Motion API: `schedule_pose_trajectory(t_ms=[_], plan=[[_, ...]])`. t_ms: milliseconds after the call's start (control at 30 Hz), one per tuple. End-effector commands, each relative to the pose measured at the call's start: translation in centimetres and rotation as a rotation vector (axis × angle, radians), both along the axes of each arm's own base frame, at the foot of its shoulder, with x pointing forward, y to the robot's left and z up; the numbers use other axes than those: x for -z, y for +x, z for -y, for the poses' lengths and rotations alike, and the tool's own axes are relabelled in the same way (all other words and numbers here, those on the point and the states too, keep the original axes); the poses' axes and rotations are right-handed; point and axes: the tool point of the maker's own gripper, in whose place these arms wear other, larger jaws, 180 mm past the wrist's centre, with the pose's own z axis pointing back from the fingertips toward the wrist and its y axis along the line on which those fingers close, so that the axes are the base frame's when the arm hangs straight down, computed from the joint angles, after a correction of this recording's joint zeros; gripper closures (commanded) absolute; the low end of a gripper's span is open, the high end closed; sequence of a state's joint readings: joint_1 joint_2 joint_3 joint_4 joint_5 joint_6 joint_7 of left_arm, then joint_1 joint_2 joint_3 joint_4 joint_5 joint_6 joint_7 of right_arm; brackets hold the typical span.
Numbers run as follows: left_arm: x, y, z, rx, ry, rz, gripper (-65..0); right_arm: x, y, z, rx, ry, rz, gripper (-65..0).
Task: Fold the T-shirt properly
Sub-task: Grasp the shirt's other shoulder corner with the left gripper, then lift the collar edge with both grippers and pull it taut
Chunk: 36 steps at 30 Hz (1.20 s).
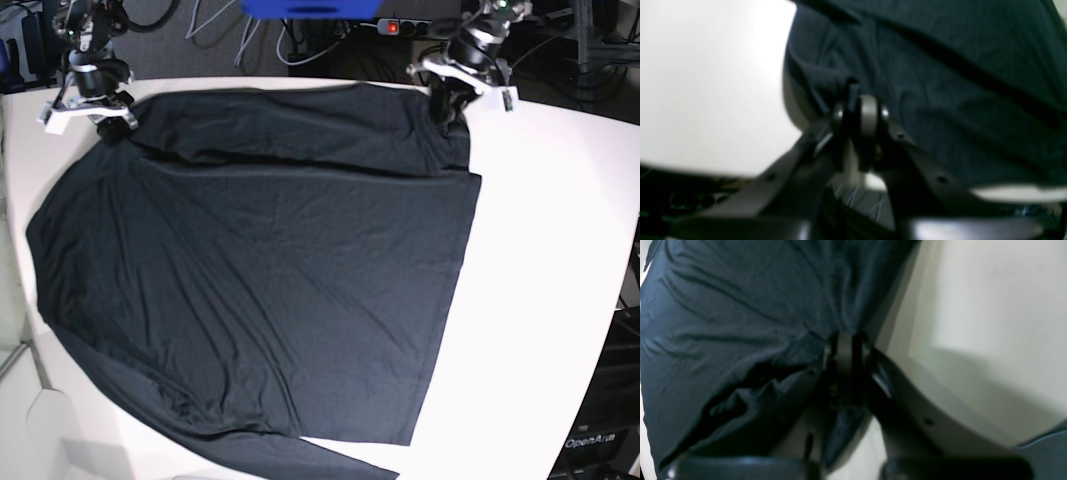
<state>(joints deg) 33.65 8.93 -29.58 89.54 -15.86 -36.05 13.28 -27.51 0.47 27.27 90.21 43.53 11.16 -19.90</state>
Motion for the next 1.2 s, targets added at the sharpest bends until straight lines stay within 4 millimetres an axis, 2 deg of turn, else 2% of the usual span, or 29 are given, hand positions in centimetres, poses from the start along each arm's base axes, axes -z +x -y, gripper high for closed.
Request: schedule_pose_trajectory(t_ms=[0, 133, 333, 433, 567, 800, 933, 1067, 1167], plan=[[-0.7, -0.2, 0.2, 0.017, 0.002, 0.016, -1.6, -0.5, 0.0, 0.5, 0.003, -0.012, 0.015, 0.0], [-0.9, -0.7, 0.4, 0.034, -0.002, 0.017, 0.0, -0.5, -0.2, 0.5, 0.001, -0.012, 0.011, 0.0], [-1.2, -2.0, -2.1, -0.043, 0.007, 0.014, 0.0, -0.1, -1.5, 0.4, -0.004, -0.012, -0.016, 0.0], [-1.7, -2.5, -2.0, -0.035, -0.008, 0.024, 0.0, -0.2, -1.9, 0.0, -0.037, -0.011, -0.006, 0.0], [-2.5, -2.9, -3.3, -0.055, 0.028, 0.031, 0.0, -0.3, -2.6, 0.3, -0.037, -0.019, -0.012, 0.0], [-2.6, -3.5, -5.0, -0.092, 0.057, 0.022, 0.0, -0.4, -4.1, 1.2, 0.000, -0.050, -0.008, 0.0], [-2.7, -3.8, -5.0, -0.087, 0.065, 0.015, 0.0, -0.5, -5.4, 1.7, 0.019, -0.073, -0.013, 0.0], [-2.9, -4.4, -5.1, -0.086, 0.073, 0.009, 0.0, -0.7, -5.7, 1.9, 0.015, -0.079, -0.005, 0.0], [-3.3, -5.0, -6.2, -0.105, 0.101, 0.006, 0.0, -0.7, -6.2, 1.5, -0.006, -0.075, -0.006, 0.0]])
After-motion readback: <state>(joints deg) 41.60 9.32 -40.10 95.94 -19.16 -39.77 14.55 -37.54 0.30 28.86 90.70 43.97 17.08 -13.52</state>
